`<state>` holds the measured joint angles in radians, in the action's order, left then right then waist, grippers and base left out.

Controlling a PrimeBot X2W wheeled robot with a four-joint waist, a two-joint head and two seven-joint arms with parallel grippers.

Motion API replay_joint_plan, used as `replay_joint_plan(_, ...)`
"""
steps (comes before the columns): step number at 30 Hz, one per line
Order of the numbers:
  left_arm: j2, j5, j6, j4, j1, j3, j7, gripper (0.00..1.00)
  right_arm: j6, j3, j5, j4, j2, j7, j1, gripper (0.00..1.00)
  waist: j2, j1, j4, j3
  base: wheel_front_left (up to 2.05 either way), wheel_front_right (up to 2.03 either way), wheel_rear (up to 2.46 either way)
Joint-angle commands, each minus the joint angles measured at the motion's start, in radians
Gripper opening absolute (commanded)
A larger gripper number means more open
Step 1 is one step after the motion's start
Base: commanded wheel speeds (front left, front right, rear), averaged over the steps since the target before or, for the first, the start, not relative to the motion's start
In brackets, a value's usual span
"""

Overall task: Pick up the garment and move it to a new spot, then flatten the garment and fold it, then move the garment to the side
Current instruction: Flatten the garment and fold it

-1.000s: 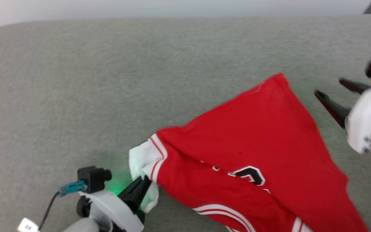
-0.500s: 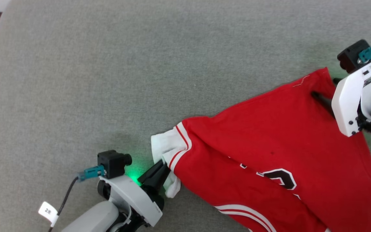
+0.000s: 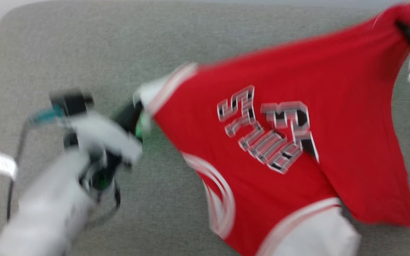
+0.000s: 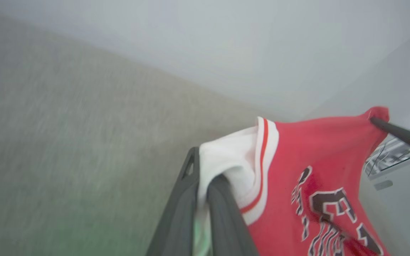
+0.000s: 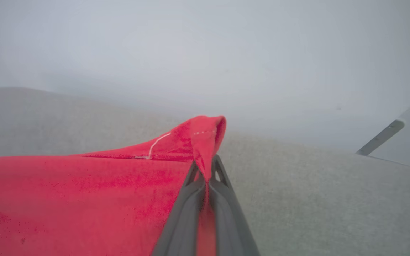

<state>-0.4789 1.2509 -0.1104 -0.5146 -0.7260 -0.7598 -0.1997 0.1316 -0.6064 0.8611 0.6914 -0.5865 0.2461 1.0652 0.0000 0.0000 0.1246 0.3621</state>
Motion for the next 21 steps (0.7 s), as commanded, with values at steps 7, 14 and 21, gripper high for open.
replay_joint_plan(7, -0.002, -0.011, 0.068, -0.101, -0.353, 0.082, 0.055, 0.00, -0.003, 0.117, -0.058, 0.169, 0.023, -0.090, 0.186, 0.00, 0.0000, 0.0000, -0.080, -0.007, 0.00, 0.00, 0.00)
replay_joint_plan(14, 0.032, -0.011, 0.089, -0.265, -0.700, 0.182, 0.011, 0.00, -0.009, 0.240, -0.122, 0.317, 0.045, -0.202, 0.433, 0.00, 0.0000, 0.0000, -0.119, 0.037, 0.00, 0.00, 0.00)
replay_joint_plan(21, 0.068, -0.022, 0.032, -0.365, -0.864, 0.220, -0.043, 0.00, -0.009, 0.272, -0.180, 0.391, 0.093, -0.323, 0.535, 0.00, 0.0000, 0.0000, -0.131, 0.035, 0.00, 0.00, 0.00)
